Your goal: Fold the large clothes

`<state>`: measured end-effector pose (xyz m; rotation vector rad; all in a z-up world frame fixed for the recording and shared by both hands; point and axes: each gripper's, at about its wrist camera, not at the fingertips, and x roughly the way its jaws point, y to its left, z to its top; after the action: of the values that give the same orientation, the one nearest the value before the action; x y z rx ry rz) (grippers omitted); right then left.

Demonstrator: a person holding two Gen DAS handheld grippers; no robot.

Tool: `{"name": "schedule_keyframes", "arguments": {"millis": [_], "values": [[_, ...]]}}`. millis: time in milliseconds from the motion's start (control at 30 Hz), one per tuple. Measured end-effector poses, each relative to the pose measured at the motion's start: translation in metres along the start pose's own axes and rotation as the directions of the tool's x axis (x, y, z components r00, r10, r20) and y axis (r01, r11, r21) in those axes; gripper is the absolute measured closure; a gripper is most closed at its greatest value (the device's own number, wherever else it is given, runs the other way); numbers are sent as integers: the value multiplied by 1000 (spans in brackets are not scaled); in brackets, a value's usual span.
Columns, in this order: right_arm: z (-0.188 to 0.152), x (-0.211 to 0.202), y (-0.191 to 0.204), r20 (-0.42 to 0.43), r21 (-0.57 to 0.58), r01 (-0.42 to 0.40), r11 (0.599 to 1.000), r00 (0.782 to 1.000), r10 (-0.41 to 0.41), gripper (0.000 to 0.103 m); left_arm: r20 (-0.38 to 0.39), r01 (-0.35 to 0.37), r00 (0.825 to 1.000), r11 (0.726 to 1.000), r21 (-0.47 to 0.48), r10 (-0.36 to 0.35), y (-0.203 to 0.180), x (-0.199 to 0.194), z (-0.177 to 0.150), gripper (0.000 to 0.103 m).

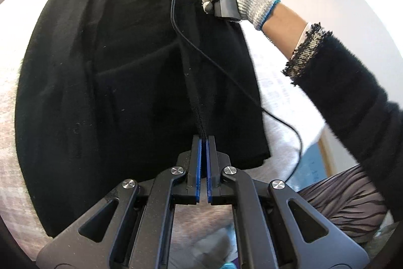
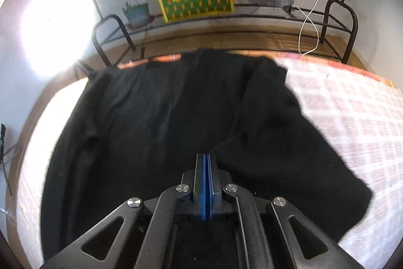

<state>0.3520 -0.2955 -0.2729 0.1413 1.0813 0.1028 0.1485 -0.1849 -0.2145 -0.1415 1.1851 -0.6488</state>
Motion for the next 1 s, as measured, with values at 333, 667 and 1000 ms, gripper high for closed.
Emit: {"name": "schedule_keyframes", "arguments": {"millis": [333, 667, 1000], "values": [[-3, -64, -24, 96, 58, -190, 980, 978, 184, 68, 67, -73, 996, 991, 108, 66, -28, -19, -11, 94], [-58, -158, -123, 171, 157, -258, 953, 958, 232, 38, -26, -68, 996, 898, 435, 89, -106, 14, -36, 53], [-106, -159, -231, 228, 393, -372, 841, 925, 303, 39, -11, -180, 976, 831, 526, 218, -111, 58, -29, 66]]}}
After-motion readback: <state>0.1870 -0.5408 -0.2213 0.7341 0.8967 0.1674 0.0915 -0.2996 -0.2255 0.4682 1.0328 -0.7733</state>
